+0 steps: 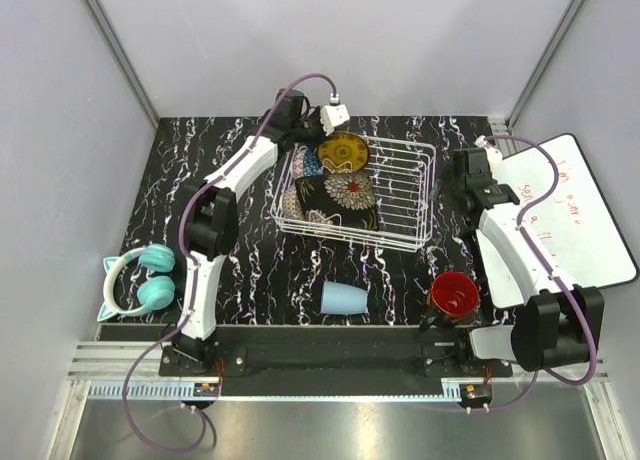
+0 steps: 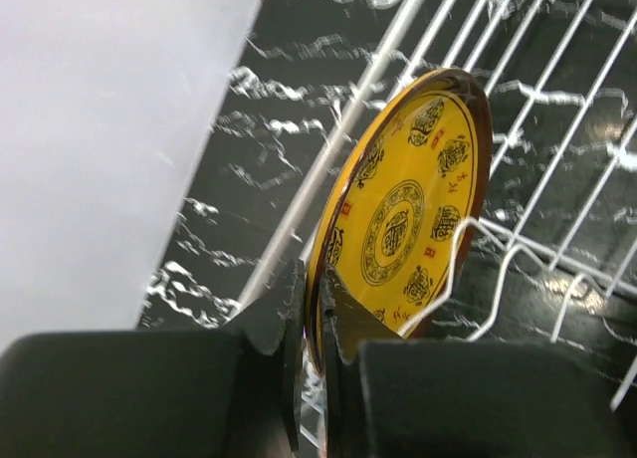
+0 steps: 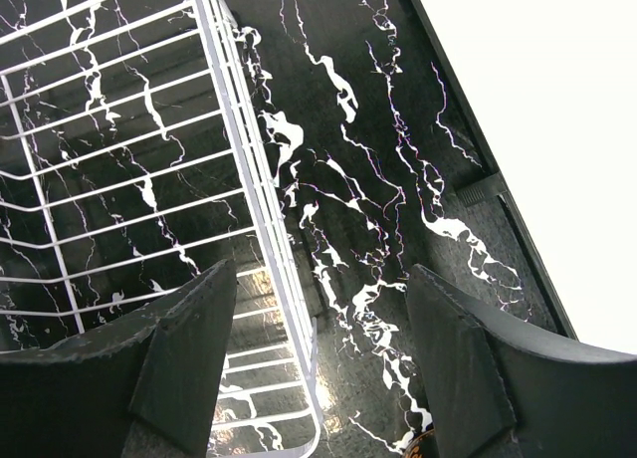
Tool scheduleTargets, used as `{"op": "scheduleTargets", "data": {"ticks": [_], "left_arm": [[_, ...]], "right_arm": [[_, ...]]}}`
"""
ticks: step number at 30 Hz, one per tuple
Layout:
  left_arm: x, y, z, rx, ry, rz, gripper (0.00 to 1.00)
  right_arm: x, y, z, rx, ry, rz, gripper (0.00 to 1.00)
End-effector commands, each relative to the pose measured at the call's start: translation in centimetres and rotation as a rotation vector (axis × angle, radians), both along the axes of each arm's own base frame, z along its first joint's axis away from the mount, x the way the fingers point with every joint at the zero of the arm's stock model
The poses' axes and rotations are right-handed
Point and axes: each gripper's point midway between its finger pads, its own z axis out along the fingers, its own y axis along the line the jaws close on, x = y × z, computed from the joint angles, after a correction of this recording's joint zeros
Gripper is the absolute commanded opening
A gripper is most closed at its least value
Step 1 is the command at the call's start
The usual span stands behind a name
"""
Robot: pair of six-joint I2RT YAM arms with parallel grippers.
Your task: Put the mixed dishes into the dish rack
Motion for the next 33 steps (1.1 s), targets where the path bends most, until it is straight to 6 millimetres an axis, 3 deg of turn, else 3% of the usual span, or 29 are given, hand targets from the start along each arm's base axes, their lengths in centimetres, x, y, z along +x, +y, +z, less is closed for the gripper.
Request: {"op": "scheduleTargets", "data": {"ticks": [1,9,12,14,16,19,25,26,27,28,33], "left_arm": [[-0.4,0.3,2.1,-0.010,-0.056,-0.023,0.00],[-0.9,1.8,-0.2,0.067,-0.050,-0.034,0.00],[-0.9,2.1,-0.8,0.074,-0.027,-0.010,0.07],[-0.5,2.3,-1.0,0.079,-0.014,0.013,0.24],[-0.3,2.5,-1.1,0.075,0.005,0.044,0.51],[0.1,2.7,-0.1,0.063,-0.010,0.058,0.83],[0.6,2.8,1.4,0.047,-0.036,0.071,0.86],[0.7,2.8,1.8,0.040,-0.045,0.075,0.89],[0.9,2.8,2.6,0.027,-0.057,0.082,0.99],[1.1,2.9,3.2,0.018,-0.067,0.095,0.99],[2.3,4.1,9.9,-0.078,-0.166,0.166,0.99]], "right_arm": [[0.7,-0.2,1.1,0.004,-0.046,-0.015,0.76],[0.9,0.1,0.8,0.017,-0.034,-0.012,0.76],[1.0,0.1,0.8,0.019,-0.035,-0.012,0.76],[0.9,0.1,0.7,0.022,-0.029,-0.011,0.76],[0.8,0.0,0.8,0.020,-0.030,-0.012,0.76],[0.7,0.0,0.8,0.020,-0.032,-0.014,0.76],[0.6,0.0,1.0,0.024,-0.036,-0.015,0.76],[0.6,0.0,1.0,0.023,-0.037,-0.016,0.76],[0.6,-0.1,1.1,0.020,-0.039,-0.015,0.77],[0.6,0.0,1.2,0.019,-0.039,-0.012,0.77],[1.0,-0.1,1.3,0.004,-0.037,-0.006,0.79]]}}
